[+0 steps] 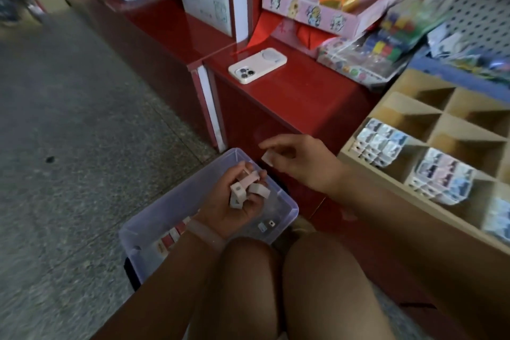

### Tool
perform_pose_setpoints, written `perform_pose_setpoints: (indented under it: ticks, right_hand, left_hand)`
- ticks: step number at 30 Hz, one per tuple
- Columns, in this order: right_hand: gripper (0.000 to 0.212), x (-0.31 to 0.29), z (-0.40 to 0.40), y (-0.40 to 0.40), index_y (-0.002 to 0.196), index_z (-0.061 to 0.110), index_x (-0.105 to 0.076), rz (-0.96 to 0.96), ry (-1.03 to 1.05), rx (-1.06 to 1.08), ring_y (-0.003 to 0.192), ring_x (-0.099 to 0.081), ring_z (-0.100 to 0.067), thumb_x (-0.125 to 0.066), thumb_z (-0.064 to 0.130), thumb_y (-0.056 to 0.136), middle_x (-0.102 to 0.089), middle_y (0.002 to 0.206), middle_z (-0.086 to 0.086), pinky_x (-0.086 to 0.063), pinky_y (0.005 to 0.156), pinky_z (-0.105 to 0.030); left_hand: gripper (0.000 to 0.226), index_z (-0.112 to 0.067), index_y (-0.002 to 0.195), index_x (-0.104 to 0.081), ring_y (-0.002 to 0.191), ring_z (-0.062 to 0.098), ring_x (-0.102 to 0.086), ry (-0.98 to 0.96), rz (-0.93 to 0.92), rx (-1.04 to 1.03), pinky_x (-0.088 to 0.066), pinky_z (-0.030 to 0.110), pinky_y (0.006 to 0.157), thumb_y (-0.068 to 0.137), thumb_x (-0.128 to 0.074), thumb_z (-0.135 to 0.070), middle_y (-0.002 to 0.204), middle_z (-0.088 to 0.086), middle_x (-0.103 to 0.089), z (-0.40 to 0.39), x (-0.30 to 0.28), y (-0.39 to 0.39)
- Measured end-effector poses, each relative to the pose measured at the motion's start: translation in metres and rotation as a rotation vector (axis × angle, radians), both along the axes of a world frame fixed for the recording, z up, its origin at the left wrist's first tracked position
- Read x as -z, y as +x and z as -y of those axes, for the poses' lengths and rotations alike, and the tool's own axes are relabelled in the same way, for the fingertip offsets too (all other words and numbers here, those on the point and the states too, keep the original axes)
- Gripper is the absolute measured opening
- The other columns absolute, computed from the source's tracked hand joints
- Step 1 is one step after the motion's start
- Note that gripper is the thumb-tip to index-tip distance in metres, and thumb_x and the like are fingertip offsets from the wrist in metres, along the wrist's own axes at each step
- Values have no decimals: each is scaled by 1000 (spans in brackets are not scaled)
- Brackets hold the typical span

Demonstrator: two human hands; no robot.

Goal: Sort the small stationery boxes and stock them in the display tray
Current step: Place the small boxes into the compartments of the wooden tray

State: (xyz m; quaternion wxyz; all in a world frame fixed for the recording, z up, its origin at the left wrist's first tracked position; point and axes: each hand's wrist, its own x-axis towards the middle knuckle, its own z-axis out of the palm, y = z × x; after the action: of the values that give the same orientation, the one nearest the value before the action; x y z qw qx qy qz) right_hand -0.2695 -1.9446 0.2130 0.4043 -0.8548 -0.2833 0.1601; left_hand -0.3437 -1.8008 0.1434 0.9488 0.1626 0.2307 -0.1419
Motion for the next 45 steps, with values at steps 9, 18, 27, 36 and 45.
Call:
perform_pose_setpoints:
  ticks: [9,18,27,36,45]
  right_hand:
    - [9,-59,101,-24,91,8,-54,-289,388,309,67,-60,-14,-48,4,95,-57,79,-7,-54,67,-20]
    - [9,-73,219,-42,85,16,-59,-117,382,519,81,-56,-17,-56,11,92,-59,87,-7,-50,70,-21]
    - [18,-17,315,-46,92,14,-58,195,-214,651,86,-64,-13,-70,20,81,-67,93,2,-55,75,-31]
    - [30,7,289,-38,116,17,-53,415,-562,415,112,-43,-19,-59,28,89,-55,121,-1,-38,78,-26]
    - [35,16,293,-40,106,12,-61,433,-615,579,101,-46,-20,-59,42,87,-53,109,-3,-37,73,-25]
  left_hand:
    - [23,-10,76,-54,84,10,-52,169,-111,-30,-40,12,40,93,-55,-25,76,6,-62,82,-67,8]
    - [24,-10,76,-51,62,10,-48,294,9,181,-36,13,38,95,-52,-23,78,6,-52,187,-113,20]
    - [21,-11,77,-55,65,11,-47,335,0,262,-37,14,39,92,-57,-25,83,7,-55,233,-117,35]
    - [18,-10,78,-57,59,11,-60,353,-28,268,-39,14,40,90,-59,-24,64,7,-67,236,-106,41]
    - [17,-11,92,-57,71,13,-57,343,-42,286,-40,16,41,84,-64,-23,84,11,-66,243,-100,44]
